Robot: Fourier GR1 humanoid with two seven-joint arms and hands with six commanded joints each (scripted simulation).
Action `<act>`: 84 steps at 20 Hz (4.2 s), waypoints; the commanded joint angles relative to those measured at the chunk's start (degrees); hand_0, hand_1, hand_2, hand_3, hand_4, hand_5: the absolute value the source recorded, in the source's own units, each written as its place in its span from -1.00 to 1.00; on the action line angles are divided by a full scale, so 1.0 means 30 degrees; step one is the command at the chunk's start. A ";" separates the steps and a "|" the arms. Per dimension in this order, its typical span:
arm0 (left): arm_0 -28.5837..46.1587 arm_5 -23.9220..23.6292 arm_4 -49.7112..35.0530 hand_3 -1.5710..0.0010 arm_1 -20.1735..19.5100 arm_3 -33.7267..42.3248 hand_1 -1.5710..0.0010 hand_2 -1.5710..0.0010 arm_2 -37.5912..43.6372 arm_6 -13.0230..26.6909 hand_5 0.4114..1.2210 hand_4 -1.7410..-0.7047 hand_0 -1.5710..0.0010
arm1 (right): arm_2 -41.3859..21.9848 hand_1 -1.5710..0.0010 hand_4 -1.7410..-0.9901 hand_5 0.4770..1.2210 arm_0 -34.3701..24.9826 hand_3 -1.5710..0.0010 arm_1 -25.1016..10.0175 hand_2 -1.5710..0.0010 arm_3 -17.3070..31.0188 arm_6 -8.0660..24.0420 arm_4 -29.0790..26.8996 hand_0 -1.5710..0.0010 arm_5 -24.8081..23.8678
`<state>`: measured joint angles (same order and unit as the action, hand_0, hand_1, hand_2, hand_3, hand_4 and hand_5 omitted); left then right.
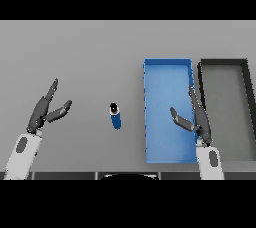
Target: Pick up the blue pipe and place it into the blue bin.
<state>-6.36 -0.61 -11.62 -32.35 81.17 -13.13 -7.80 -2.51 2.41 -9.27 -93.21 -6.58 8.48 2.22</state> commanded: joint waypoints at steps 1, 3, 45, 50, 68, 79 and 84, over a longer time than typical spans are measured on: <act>0.0019 0.0237 -0.0069 1.00 0.0000 -0.0043 1.00 1.00 -0.0056 -0.0153 -0.55 0.51 1.00 | -0.0120 1.00 0.43 -0.60 0.0163 1.00 0.0001 1.00 -0.0198 -0.0136 0.0004 1.00 0.0115; 0.0314 0.1172 -0.0491 1.00 -0.0358 0.0514 1.00 1.00 -0.0178 -0.0792 -0.55 0.50 1.00 | -0.0137 1.00 0.45 -0.61 0.0104 1.00 -0.0046 1.00 -0.0357 0.0218 0.0039 1.00 0.0083; -0.2411 0.2329 0.2407 -0.62 0.8254 -0.2933 -0.57 -0.63 -0.5983 -0.0356 0.69 -0.64 -0.49 | 0.0080 1.00 0.37 -0.52 0.0377 1.00 -0.0254 1.00 -0.0429 0.0178 -0.0354 1.00 0.0532; -0.2175 0.1800 0.2941 -0.87 0.8545 -0.1821 -0.86 -0.88 -0.6024 -0.1134 0.90 -0.50 -0.83 | 0.0132 1.00 0.40 -0.59 0.0239 1.00 -0.0246 1.00 -0.0086 0.0134 -0.0348 1.00 0.0534; -0.3498 0.3474 0.3283 -1.00 0.9752 0.2174 -1.00 -1.00 -0.5433 0.1489 1.00 -0.47 -1.00 | 0.0291 1.00 0.60 -0.55 0.0422 1.00 -0.0784 1.00 -0.0885 0.0023 0.0384 1.00 -0.0033; -0.3130 0.4384 0.4169 -1.00 1.0506 0.2065 -1.00 -1.00 -0.4965 0.1343 1.00 -0.47 -1.00 | 0.0246 0.96 0.40 -0.65 0.0010 1.00 -0.2307 0.85 -0.4926 0.2361 -0.5749 1.00 0.4392; -0.3142 0.4776 0.4442 -1.00 1.0634 0.2109 -1.00 -1.00 -0.4497 0.1491 1.00 -0.47 -1.00 | -0.0878 0.99 0.30 -0.78 -0.2855 1.00 -0.4196 0.87 -0.6802 0.6147 -0.9348 1.00 0.6606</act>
<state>-15.81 13.79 1.78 -0.45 87.48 -26.61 -3.24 -5.16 -6.21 -21.86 -113.64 11.81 -19.58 22.08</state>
